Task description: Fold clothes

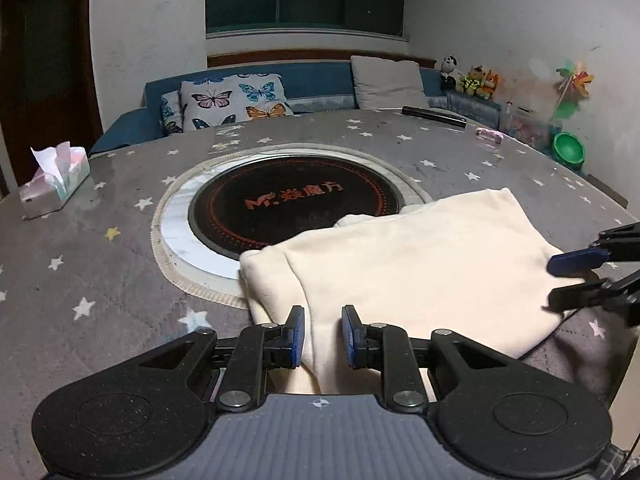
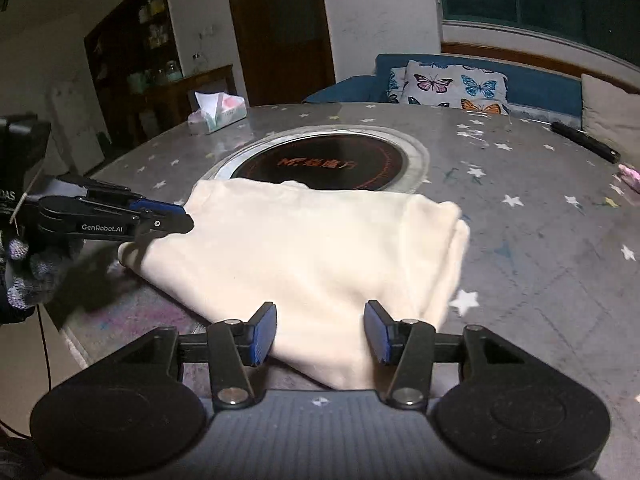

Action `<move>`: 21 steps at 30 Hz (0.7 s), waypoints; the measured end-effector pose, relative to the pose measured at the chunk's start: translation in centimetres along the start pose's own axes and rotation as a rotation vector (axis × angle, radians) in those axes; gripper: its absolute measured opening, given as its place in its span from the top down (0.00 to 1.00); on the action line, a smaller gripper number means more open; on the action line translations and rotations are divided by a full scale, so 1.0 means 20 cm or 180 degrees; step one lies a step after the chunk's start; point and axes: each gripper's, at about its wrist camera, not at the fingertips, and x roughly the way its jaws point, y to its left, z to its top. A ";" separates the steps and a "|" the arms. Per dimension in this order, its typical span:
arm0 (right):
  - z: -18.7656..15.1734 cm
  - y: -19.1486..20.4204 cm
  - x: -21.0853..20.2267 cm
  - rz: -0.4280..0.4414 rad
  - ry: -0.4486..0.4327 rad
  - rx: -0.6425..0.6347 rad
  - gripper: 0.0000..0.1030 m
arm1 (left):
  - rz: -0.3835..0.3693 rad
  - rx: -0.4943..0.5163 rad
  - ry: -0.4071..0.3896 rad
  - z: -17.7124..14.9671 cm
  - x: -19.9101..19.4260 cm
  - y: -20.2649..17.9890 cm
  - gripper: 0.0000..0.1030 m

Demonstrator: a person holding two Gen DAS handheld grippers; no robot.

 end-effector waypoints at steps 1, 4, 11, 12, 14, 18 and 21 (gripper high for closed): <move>0.02 0.00 -0.01 -0.0015 -0.0032 -0.0015 0.52 | 0.0008 -0.0007 -0.0007 0.01 0.00 0.00 0.78; 0.08 -0.01 0.00 -0.0085 -0.0124 -0.0051 0.51 | 0.0035 -0.0032 -0.0057 0.06 0.02 0.00 0.78; 0.24 -0.09 0.18 -0.0161 -0.0245 0.0091 0.51 | 0.0127 -0.0105 -0.0031 0.16 0.13 0.03 0.78; 0.23 -0.12 0.21 -0.0205 -0.0222 0.0167 0.51 | 0.0151 -0.0122 -0.0002 0.17 0.15 0.04 0.78; 0.21 -0.19 0.26 -0.0278 -0.0133 0.0379 0.51 | 0.0209 -0.0163 0.0063 0.16 0.19 0.07 0.78; 0.17 -0.27 0.24 -0.0292 -0.0169 0.0608 0.54 | 0.0217 -0.0214 0.0056 0.14 0.21 0.11 0.78; 0.18 -0.26 0.21 -0.0313 -0.0238 0.0593 0.53 | 0.0196 -0.0220 -0.0003 0.16 0.19 0.10 0.78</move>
